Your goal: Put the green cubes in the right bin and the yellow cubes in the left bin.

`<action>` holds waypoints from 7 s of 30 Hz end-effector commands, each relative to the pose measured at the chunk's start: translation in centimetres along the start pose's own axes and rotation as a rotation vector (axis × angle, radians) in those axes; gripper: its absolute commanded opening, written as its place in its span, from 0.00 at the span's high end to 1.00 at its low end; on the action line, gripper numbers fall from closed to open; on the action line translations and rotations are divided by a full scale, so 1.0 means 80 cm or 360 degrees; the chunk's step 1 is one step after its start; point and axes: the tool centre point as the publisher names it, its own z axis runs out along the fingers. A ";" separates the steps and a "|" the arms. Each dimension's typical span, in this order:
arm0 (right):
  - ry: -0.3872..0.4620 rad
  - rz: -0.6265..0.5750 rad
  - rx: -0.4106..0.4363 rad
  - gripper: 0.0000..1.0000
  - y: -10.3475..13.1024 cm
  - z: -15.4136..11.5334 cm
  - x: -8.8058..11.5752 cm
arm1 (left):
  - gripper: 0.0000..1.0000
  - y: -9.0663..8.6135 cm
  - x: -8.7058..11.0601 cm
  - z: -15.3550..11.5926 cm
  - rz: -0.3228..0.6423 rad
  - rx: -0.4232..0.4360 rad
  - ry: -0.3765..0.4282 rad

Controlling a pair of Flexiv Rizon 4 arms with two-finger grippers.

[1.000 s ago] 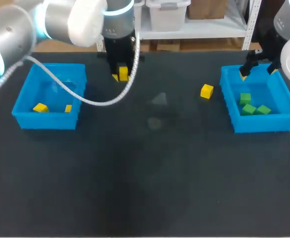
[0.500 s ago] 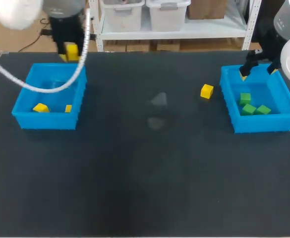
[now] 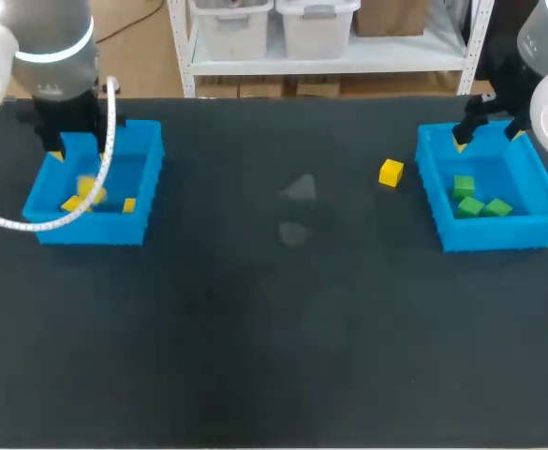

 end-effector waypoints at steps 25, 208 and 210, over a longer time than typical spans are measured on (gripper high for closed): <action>-0.0011 0.0003 0.0009 0.00 0.001 -0.002 0.004 | 0.00 -0.346 -0.073 -0.086 0.1520 0.0830 -0.0351; -0.0011 0.0003 0.0009 0.00 0.001 -0.002 0.004 | 0.00 -0.020 0.008 0.029 -0.0006 0.0277 -0.0075; -0.0011 0.0003 0.0009 0.00 0.001 -0.002 0.004 | 0.00 -0.020 0.008 0.029 -0.0006 0.0277 -0.0075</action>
